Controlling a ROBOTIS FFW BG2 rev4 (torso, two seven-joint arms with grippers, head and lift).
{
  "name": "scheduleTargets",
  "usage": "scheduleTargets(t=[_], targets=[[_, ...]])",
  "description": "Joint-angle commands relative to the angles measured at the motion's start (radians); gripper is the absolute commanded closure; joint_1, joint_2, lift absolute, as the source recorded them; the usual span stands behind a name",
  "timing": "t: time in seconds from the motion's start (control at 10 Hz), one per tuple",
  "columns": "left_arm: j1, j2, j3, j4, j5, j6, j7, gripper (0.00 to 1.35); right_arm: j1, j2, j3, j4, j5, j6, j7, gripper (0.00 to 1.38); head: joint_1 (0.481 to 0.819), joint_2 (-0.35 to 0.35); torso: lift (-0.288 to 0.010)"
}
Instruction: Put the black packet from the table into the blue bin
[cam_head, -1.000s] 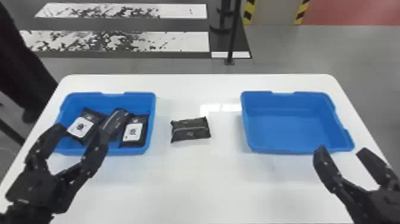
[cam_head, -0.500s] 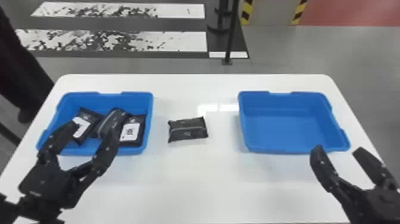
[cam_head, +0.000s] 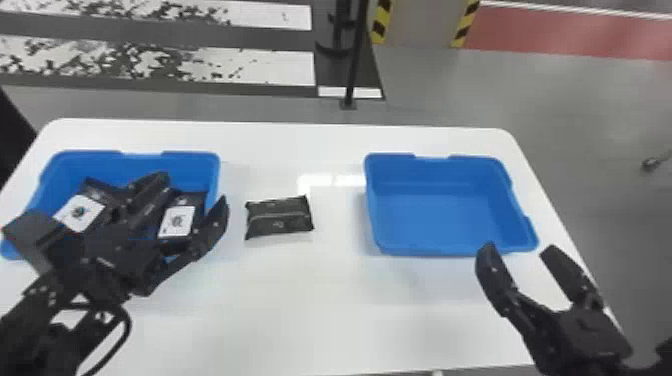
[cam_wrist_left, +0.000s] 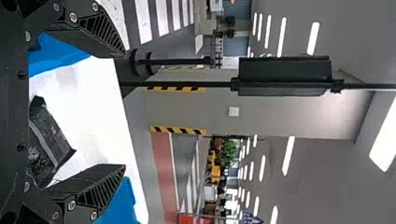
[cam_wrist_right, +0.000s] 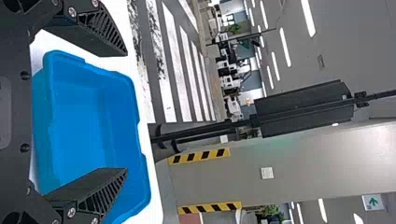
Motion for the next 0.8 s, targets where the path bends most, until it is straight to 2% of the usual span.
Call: scheduleTargets(t=[0.0,0.3,0.5,0.7], targets=[[-0.111,0.000,-0.047,0.099,-0.093,0.024,-0.034,0.20,-0.004,0.001,0.001,0.002,0.004,0.000,0.000,0.13,0.695,-0.140,-0.110],[-0.303,-0.001,-0.146,0.298,-0.253,0.082,-0.092,0.19,-0.012,0.001,0.001,0.012,0.004,0.000,0.000,0.13,0.695,-0.205,-0.110],[-0.386,-0.014,-0.164,0.384,-0.362,0.144,-0.113,0.20,-0.012,0.001,0.003,0.014,0.004,0.000,0.000,0.13,0.695,-0.233,-0.110],[-0.474,-0.020,-0.240,0.485,-0.382,0.166,-0.115,0.19,-0.012,0.001,0.001,0.014,0.002,0.000,0.000,0.13,0.695,-0.240,-0.110]])
